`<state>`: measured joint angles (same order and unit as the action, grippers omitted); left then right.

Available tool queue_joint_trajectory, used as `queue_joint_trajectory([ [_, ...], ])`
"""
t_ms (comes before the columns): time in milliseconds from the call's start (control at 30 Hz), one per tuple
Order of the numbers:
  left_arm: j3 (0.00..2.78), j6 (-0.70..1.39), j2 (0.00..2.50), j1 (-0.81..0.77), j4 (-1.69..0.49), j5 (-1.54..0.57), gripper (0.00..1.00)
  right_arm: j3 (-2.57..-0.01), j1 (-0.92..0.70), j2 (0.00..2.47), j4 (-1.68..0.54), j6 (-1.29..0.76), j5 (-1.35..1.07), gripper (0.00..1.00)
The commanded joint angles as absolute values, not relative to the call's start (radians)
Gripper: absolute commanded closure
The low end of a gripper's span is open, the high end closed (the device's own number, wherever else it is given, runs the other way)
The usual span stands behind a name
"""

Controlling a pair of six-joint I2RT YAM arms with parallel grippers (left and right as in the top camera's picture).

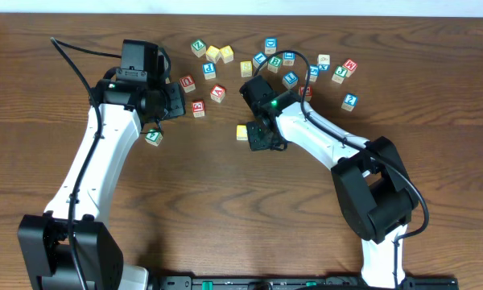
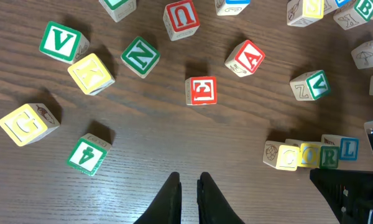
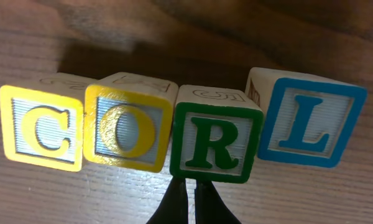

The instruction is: Spell out CORL

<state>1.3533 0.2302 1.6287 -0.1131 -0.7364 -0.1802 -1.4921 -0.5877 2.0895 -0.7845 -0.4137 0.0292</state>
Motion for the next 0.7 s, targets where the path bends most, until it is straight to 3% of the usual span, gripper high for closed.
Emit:
queue_joint_trajectory([
  [0,1.377,0.214,1.621,-0.112,-0.740,-0.167,0.89,-1.484,-0.595,2.061,-0.774,-0.434,0.072,0.99],
  [667,1.377,0.214,1.621,-0.112,-0.744,-0.167,0.89,-1.484,-0.595,2.059,-0.752,-0.432,0.080,0.99],
])
